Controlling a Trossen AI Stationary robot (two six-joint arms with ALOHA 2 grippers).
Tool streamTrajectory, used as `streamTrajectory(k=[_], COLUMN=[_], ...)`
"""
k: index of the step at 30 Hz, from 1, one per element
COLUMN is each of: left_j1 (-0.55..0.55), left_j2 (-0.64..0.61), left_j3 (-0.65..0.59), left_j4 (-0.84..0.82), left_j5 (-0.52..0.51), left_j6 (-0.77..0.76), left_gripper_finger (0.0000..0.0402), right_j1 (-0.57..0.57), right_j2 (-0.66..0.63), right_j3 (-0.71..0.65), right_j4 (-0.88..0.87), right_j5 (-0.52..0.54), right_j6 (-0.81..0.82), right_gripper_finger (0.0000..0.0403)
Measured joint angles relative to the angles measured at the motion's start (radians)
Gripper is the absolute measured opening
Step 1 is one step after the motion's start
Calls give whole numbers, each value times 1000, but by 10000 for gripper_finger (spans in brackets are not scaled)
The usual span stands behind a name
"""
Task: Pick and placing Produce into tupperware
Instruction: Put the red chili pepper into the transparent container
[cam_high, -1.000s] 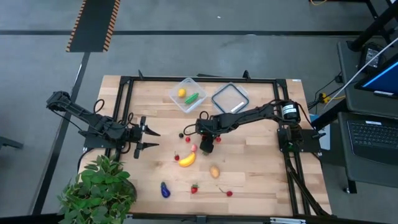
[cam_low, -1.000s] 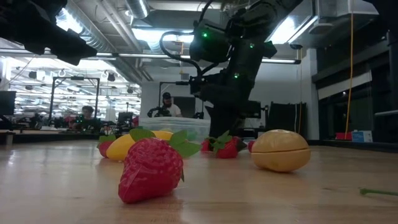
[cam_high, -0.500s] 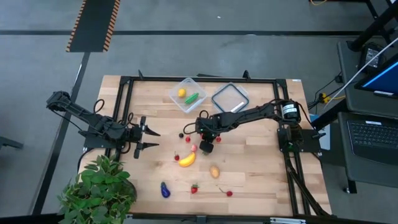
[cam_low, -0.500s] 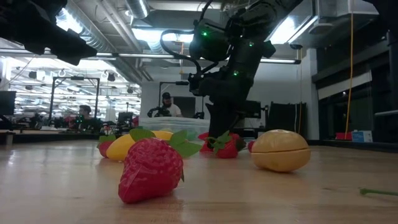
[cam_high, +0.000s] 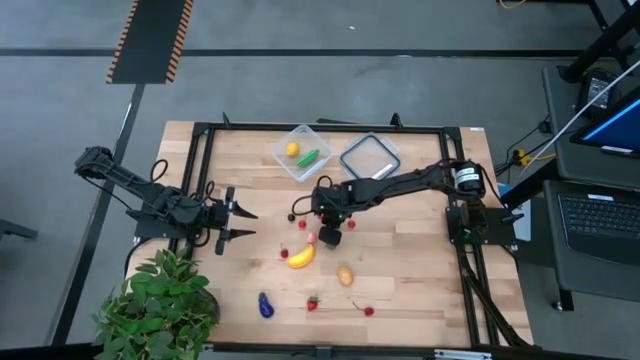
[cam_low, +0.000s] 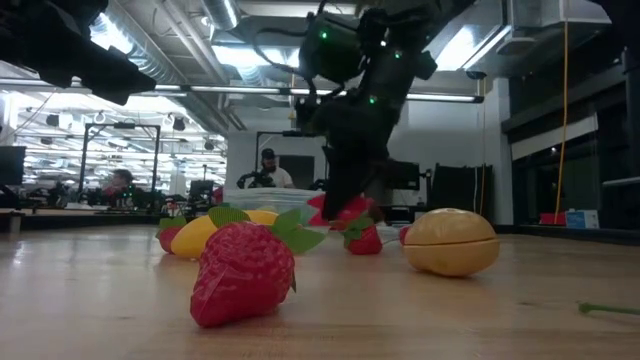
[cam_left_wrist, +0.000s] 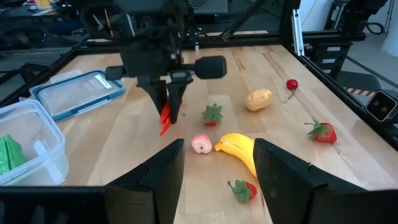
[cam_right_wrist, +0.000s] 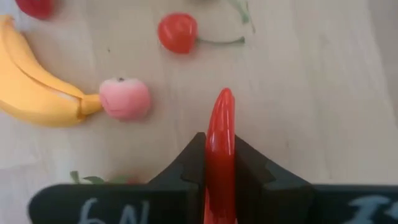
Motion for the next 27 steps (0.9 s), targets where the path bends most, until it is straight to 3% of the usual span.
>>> streamTrajectory(k=[12,20,27], left_j1=[0,0,0], left_j2=[0,0,0], left_j3=[0,0,0], left_j4=[0,0,0], left_j5=[0,0,0], left_j6=[0,0,0], left_gripper_finger=[185,185,185], right_j1=[0,-9,-34], right_j2=[-172,-312,-466], right_j3=[1,1,-160], right_j4=[6,-32,57], right_j5=[91,129,151], right_j6=[-11,-106,-108], right_gripper_finger=[47,47,47])
